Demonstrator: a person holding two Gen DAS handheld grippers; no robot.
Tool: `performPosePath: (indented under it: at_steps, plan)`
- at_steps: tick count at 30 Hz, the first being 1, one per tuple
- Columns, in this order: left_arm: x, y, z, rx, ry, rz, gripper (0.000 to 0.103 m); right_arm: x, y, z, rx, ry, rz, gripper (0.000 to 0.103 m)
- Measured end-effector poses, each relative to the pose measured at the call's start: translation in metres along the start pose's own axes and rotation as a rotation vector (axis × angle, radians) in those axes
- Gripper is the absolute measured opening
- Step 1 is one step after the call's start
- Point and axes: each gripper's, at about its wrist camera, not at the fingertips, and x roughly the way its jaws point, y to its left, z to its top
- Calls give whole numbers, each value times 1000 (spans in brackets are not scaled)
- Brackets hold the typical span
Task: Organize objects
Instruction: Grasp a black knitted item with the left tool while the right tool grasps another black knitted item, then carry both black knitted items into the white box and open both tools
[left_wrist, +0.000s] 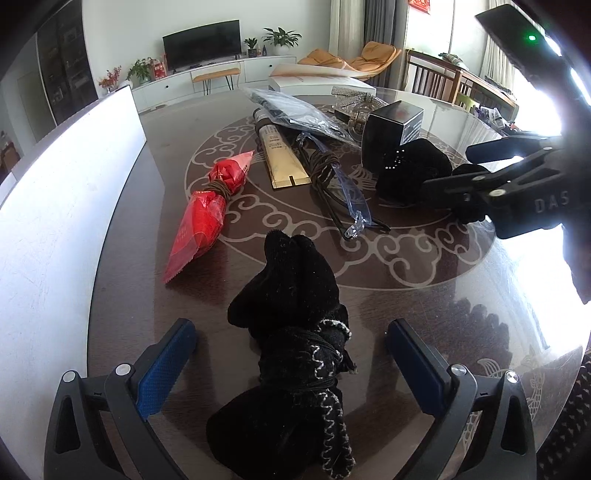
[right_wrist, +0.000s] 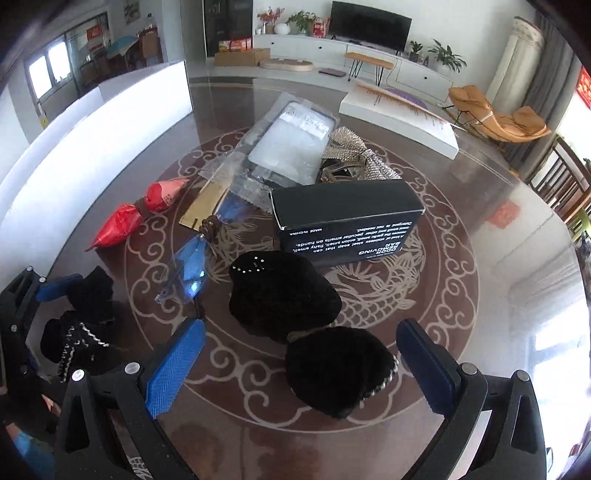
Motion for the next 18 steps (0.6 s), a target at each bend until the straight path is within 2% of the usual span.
performPosePath:
  at_steps: [2, 3, 4, 6, 8, 10, 12, 13, 14, 15, 16, 18]
  plan:
    - [0, 0, 0, 0, 0, 0, 103, 17, 2, 4, -8, 48, 3, 78]
    - [0, 0, 0, 0, 0, 0, 103, 23, 2, 2, 1, 74, 24, 59]
    - [0, 0, 0, 0, 0, 0, 103, 23, 1, 0, 28, 77, 57, 51]
    - [0, 1, 0, 1, 2, -6, 103, 13, -2, -9, 80, 76, 79, 43]
    - [0, 0, 0, 7, 12, -8, 103, -1, -2, -25, 113, 72, 97, 43]
    - [0, 1, 3, 30, 58, -26, 103, -16, -5, -44, 160, 60, 116, 43]
    - [-6, 5, 2, 2, 47, -74, 101, -31, -7, -62, 223, 42, 136, 43]
    - [-11, 8, 0, -20, 21, -88, 92, -38, -10, -71, 258, 28, 147, 43]
    - [-14, 9, -2, -29, 13, -84, 68, -45, -10, -81, 291, 13, 155, 43]
    - [-17, 8, -3, -27, 4, -78, 47, -53, -11, -90, 323, -4, 165, 43]
    - [-20, 9, -3, -25, -15, -98, 39, -59, -13, -98, 357, -23, 175, 43]
    - [-27, 10, -7, -35, -41, -128, 35, -69, -13, -111, 421, -53, 198, 43]
